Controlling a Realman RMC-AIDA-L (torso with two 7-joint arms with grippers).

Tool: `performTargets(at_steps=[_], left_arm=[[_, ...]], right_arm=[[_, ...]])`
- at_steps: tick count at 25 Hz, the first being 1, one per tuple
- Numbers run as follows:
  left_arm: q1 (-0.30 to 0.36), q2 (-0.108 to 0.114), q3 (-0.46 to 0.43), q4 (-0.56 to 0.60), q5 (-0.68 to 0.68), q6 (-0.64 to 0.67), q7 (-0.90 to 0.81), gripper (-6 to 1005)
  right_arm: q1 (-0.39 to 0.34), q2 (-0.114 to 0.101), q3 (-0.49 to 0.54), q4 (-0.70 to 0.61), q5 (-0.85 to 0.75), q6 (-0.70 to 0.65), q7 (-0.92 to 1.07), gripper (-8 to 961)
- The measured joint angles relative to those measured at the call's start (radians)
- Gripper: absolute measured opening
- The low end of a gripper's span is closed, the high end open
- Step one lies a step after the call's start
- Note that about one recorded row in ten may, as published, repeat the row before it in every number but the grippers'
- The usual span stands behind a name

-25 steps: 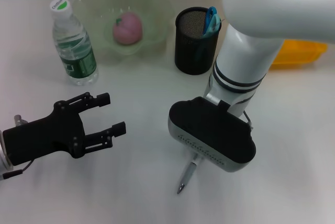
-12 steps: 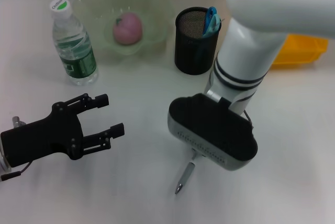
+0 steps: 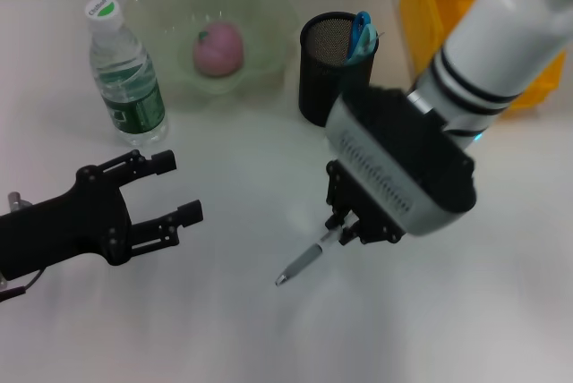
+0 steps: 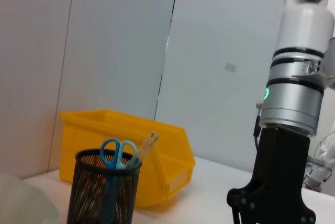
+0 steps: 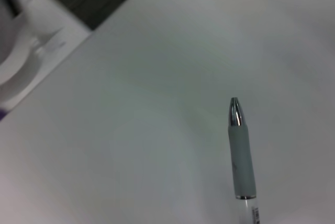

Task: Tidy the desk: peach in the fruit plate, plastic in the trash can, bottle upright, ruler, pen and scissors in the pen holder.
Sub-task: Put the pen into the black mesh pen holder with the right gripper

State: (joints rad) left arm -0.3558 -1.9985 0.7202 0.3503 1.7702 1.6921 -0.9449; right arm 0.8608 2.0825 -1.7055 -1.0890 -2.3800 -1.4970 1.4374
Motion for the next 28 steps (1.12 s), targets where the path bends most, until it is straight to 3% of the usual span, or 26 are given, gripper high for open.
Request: performTargets(at_steps=[9, 16, 21, 28], left_arm=[[-0.001, 0.003, -0.029, 0.025, 0.001, 0.050, -0.001, 797], [-0.015, 0.003, -0.019, 0.033, 0.006, 0.068, -0.035, 797], [-0.018, -0.002, -0.018, 0.039, 0.007, 0.089, -0.042, 797], [-0.020, -0.014, -0.018, 0.039, 0.007, 0.091, -0.043, 797]], right_arm=[[-0.206, 0.004, 0.249, -0.067, 0.140, -0.005, -0.079, 150], [-0.336, 0.000, 0.413, -0.027, 0.324, -0.007, -0.171, 152], [-0.403, 0.000, 0.479, 0.029, 0.451, -0.012, -0.242, 154], [-0.435, -0.002, 0.638, 0.159, 0.620, -0.112, -0.327, 157]])
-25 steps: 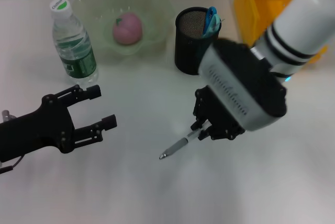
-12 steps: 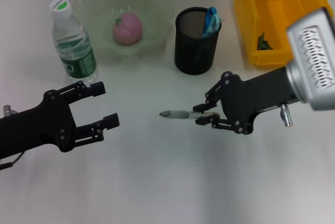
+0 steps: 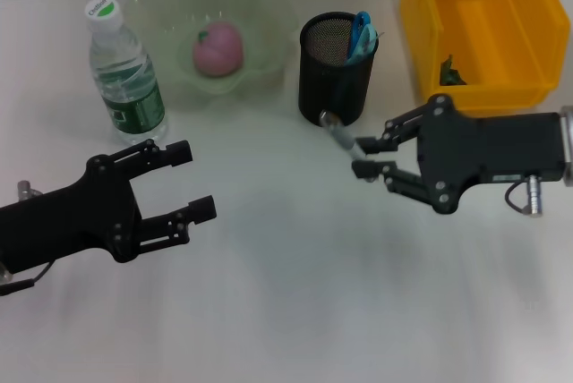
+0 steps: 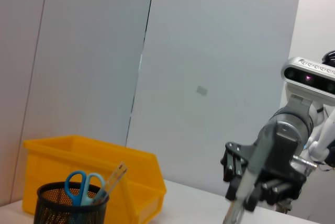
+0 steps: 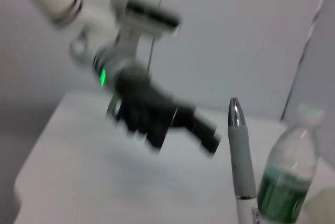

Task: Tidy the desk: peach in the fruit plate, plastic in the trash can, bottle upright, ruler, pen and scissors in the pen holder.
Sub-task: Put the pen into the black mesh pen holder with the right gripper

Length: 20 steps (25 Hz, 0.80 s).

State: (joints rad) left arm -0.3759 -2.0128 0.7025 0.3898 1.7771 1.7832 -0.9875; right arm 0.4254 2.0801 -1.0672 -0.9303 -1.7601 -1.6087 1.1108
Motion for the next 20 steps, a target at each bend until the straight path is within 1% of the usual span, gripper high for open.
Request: performTargets(at_steps=[1, 2, 5, 6, 7, 8, 9, 10, 11, 12, 14, 20], left_arm=[[0.000, -0.005, 0.000, -0.002, 0.000, 0.003, 0.000, 797], [0.000, -0.005, 0.000, -0.002, 0.000, 0.003, 0.000, 797], [0.000, -0.010, 0.000, -0.006, 0.000, 0.006, 0.000, 797], [0.001, -0.019, 0.001, -0.007, 0.001, 0.010, 0.005, 797], [0.002, -0.021, 0.001, -0.007, 0.002, 0.010, 0.006, 797], [0.003, -0.025, 0.002, -0.006, 0.003, 0.010, 0.007, 797], [0.004, -0.030, 0.003, -0.004, 0.008, 0.011, 0.009, 797], [0.004, -0.030, 0.003, -0.004, 0.008, 0.011, 0.009, 797], [0.005, -0.031, 0.003, -0.004, 0.011, 0.011, 0.009, 797], [0.006, -0.031, 0.003, -0.003, 0.013, 0.012, 0.010, 797], [0.007, -0.031, 0.003, -0.005, 0.016, 0.013, 0.011, 797], [0.016, -0.042, 0.005, -0.011, 0.019, 0.014, 0.029, 797]], right_arm=[[-0.004, 0.000, 0.032, 0.035, 0.036, -0.017, -0.001, 158], [-0.004, 0.000, 0.032, 0.035, 0.036, -0.017, -0.001, 158], [-0.008, 0.002, 0.056, 0.093, 0.079, -0.013, 0.007, 159], [-0.009, 0.003, 0.060, 0.108, 0.087, -0.011, 0.009, 160], [-0.013, 0.005, 0.063, 0.140, 0.109, -0.009, 0.010, 160], [-0.013, 0.005, 0.063, 0.140, 0.109, -0.009, 0.010, 161], [-0.017, 0.005, 0.064, 0.173, 0.140, -0.010, 0.013, 161], [-0.017, 0.005, 0.064, 0.173, 0.140, -0.010, 0.013, 161], [-0.023, 0.002, 0.064, 0.212, 0.191, -0.017, 0.017, 162], [-0.023, 0.002, 0.064, 0.212, 0.191, -0.017, 0.017, 162], [-0.032, 0.001, 0.064, 0.250, 0.253, -0.025, 0.017, 163], [-0.021, 0.003, 0.056, 0.285, 0.267, 0.015, 0.016, 165]])
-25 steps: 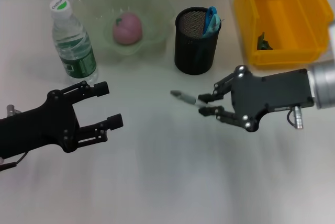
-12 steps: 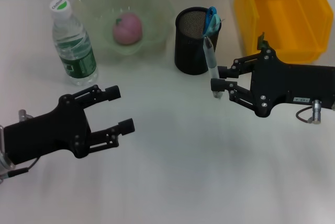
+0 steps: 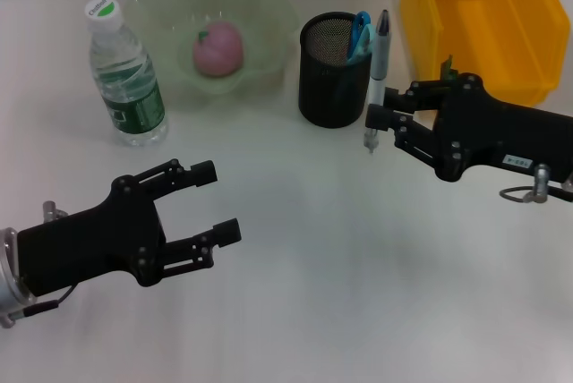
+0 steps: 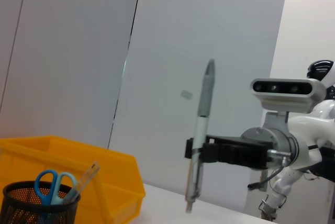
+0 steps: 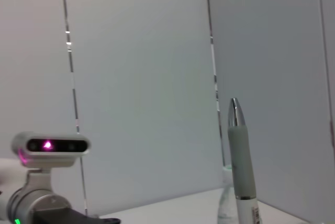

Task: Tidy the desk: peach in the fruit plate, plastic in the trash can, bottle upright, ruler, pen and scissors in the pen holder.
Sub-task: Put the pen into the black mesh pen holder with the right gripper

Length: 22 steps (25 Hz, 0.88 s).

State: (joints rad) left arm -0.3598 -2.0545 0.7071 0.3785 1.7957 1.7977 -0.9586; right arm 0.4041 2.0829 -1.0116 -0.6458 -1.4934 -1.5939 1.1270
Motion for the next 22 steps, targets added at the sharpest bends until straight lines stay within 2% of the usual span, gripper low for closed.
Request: performTargets(at_steps=[8, 12, 15, 22], left_arm=[[0.001, -0.011, 0.000, -0.009, -0.003, -0.014, 0.021, 797], [-0.011, -0.013, -0.003, -0.038, -0.009, -0.007, 0.031, 797], [-0.018, -0.013, -0.008, -0.050, -0.011, -0.005, 0.033, 797], [-0.022, -0.013, -0.005, -0.069, -0.023, 0.013, 0.056, 797]], right_arm=[[0.008, -0.002, -0.001, 0.041, -0.004, 0.036, -0.162, 169], [-0.009, 0.002, 0.000, 0.043, -0.001, 0.059, -0.362, 170], [-0.014, 0.003, 0.006, 0.041, 0.010, 0.060, -0.440, 171], [-0.018, 0.006, 0.002, 0.081, 0.106, 0.086, -0.769, 174]])
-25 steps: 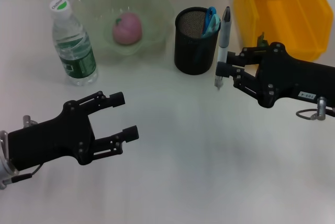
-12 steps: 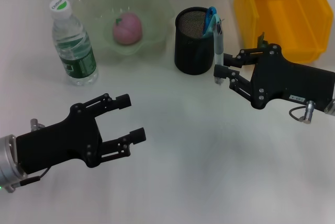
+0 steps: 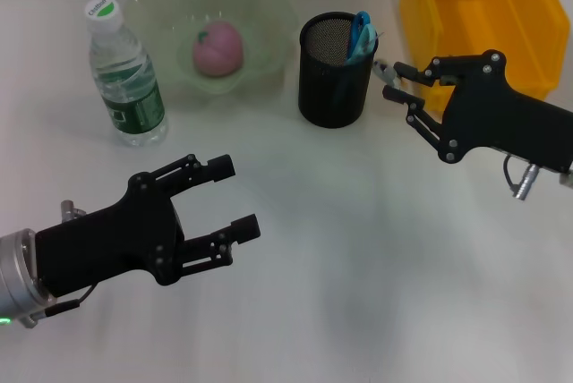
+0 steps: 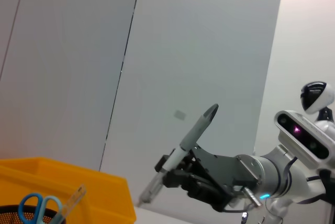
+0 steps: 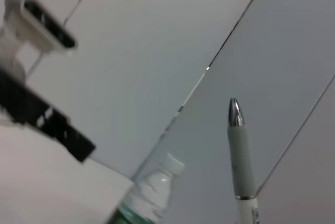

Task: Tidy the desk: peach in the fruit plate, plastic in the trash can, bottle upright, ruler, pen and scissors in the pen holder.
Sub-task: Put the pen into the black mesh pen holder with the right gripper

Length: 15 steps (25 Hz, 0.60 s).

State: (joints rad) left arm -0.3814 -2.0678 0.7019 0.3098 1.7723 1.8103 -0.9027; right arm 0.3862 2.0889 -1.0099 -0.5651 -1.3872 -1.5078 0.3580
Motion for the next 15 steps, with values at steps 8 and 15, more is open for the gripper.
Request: performTargets(at_steps=[8, 15], left_arm=[[0.007, -0.001, -0.008, -0.031, -0.005, -0.005, 0.052, 797], [0.008, -0.001, -0.015, -0.035, -0.005, -0.006, 0.049, 797]], right_arm=[[0.036, 0.000, 0.005, 0.120, 0.099, -0.045, -0.488, 178], [0.052, 0.000, -0.002, 0.105, 0.185, -0.013, -0.766, 180]])
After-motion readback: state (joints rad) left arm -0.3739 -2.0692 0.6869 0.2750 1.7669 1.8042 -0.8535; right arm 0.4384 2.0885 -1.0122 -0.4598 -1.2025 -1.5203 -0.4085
